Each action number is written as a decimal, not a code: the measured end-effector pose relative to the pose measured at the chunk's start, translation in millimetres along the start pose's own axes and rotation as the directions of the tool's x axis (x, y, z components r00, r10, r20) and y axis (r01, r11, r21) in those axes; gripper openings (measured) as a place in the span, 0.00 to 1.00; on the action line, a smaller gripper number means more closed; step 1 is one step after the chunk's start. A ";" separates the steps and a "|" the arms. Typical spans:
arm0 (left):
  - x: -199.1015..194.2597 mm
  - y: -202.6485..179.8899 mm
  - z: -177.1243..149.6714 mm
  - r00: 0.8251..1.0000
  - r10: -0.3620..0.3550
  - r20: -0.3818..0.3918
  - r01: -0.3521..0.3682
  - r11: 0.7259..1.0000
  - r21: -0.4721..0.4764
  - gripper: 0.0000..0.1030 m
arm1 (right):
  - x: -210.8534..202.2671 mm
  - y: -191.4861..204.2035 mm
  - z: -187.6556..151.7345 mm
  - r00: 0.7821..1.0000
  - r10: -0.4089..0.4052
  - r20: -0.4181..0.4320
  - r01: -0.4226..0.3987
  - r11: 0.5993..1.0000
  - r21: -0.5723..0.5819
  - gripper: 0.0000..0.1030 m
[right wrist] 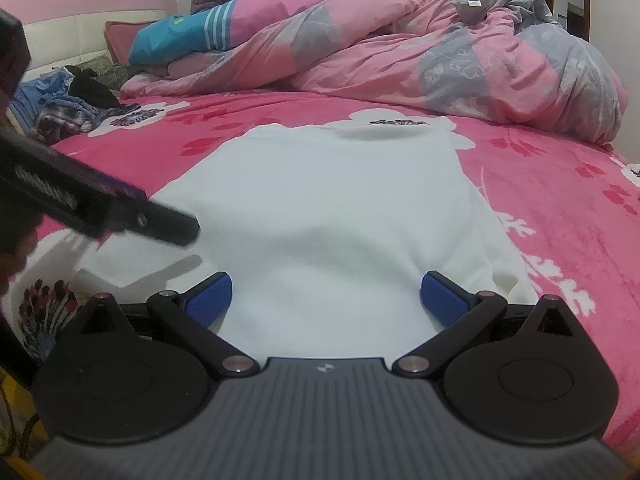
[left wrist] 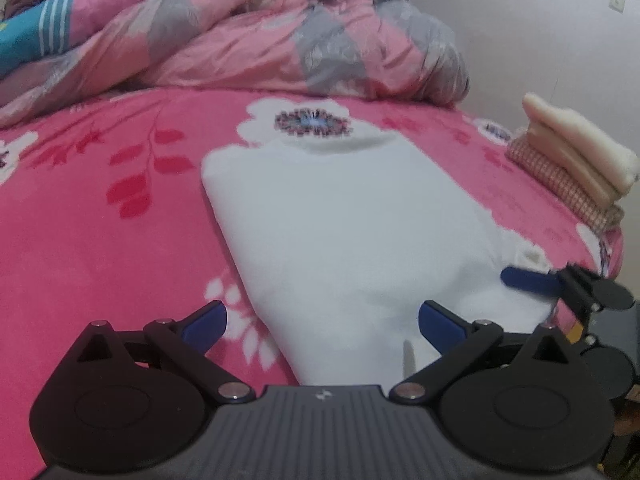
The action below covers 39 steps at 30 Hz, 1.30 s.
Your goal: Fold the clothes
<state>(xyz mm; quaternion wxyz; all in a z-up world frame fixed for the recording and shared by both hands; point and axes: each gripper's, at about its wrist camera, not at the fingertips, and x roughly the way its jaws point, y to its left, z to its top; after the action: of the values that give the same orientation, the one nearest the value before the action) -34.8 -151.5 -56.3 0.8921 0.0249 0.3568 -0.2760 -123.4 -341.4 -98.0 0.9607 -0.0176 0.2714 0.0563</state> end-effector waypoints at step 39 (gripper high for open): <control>40.5 -26.5 26.9 0.996 -0.059 0.068 0.047 0.986 0.161 0.52 | 18.1 -28.5 26.8 0.998 -0.059 -0.009 0.059 0.972 0.225 0.13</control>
<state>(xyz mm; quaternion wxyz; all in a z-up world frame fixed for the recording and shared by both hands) -7.5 -199.6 -58.7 0.8920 0.0766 0.3016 -0.3279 -90.8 -366.2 -84.6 0.9574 0.0835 0.2766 -0.0034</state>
